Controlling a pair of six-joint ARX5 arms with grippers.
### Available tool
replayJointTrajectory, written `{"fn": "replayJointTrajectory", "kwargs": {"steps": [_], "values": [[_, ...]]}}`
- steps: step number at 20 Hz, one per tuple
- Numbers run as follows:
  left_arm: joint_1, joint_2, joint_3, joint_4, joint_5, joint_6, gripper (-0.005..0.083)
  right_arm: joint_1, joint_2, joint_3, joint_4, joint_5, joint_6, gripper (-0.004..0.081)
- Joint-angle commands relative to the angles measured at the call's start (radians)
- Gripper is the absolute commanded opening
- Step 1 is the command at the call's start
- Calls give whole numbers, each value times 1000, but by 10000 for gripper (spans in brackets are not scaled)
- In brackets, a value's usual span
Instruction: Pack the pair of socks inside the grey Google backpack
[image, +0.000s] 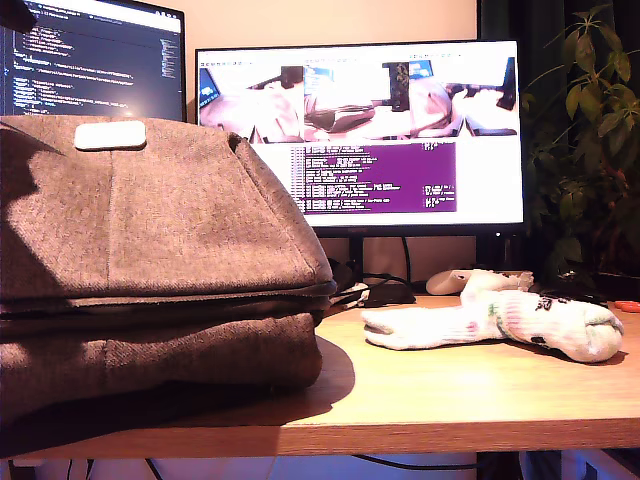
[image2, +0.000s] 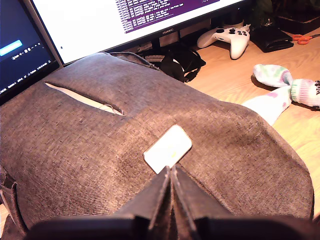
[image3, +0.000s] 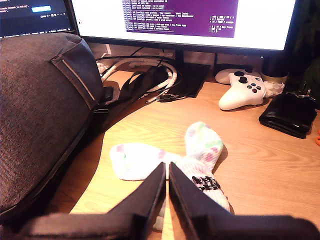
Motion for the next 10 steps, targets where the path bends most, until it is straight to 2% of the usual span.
{"fn": "replayJointTrajectory", "kwargs": {"steps": [1, 8, 10], "values": [[-2, -2, -17, -56, 1, 3, -19, 5, 3, -19, -191, -1, -2, -12], [-3, -2, -15, -63, 2, 7, -19, 5, 3, -19, -190, -2, -2, -12], [-4, -3, 7, -129, 2, 196, -19, 5, 3, -19, -179, -47, -11, -12]]}}
